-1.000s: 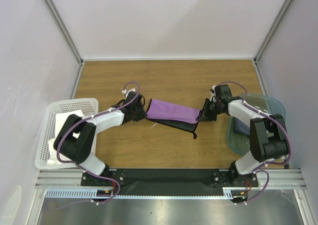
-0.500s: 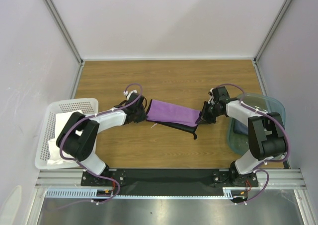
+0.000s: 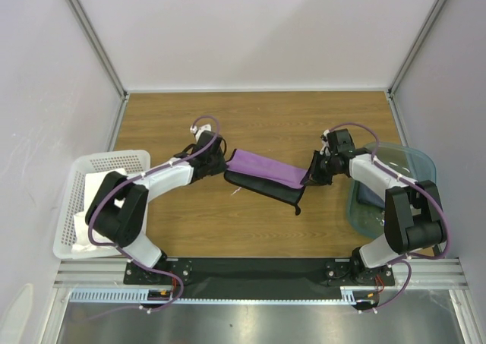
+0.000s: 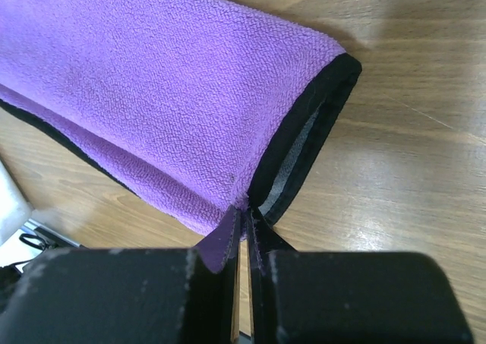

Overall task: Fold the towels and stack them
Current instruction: Fold the towel

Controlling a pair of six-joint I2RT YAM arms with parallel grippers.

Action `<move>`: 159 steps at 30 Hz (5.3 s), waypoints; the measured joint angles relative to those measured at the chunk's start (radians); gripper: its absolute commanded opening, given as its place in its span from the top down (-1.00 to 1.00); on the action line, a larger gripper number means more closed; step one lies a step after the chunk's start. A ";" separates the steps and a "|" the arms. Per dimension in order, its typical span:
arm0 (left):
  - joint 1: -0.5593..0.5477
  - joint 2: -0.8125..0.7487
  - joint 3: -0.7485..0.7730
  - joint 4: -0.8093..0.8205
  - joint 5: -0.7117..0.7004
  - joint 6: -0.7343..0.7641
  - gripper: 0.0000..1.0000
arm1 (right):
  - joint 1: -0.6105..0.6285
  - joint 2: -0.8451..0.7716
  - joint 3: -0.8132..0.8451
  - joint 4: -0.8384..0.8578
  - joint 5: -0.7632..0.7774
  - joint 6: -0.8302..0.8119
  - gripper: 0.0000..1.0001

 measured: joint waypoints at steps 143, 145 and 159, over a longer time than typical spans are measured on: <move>-0.279 0.345 0.110 0.427 0.192 0.021 0.50 | 0.188 -0.227 -0.407 0.478 0.135 0.258 0.70; -0.284 0.345 0.110 0.427 0.195 0.022 0.50 | 0.188 -0.225 -0.400 0.435 0.146 0.264 0.44; -0.286 0.336 0.110 0.417 0.174 0.060 0.49 | 0.193 -0.138 -0.277 0.267 0.150 0.220 -0.10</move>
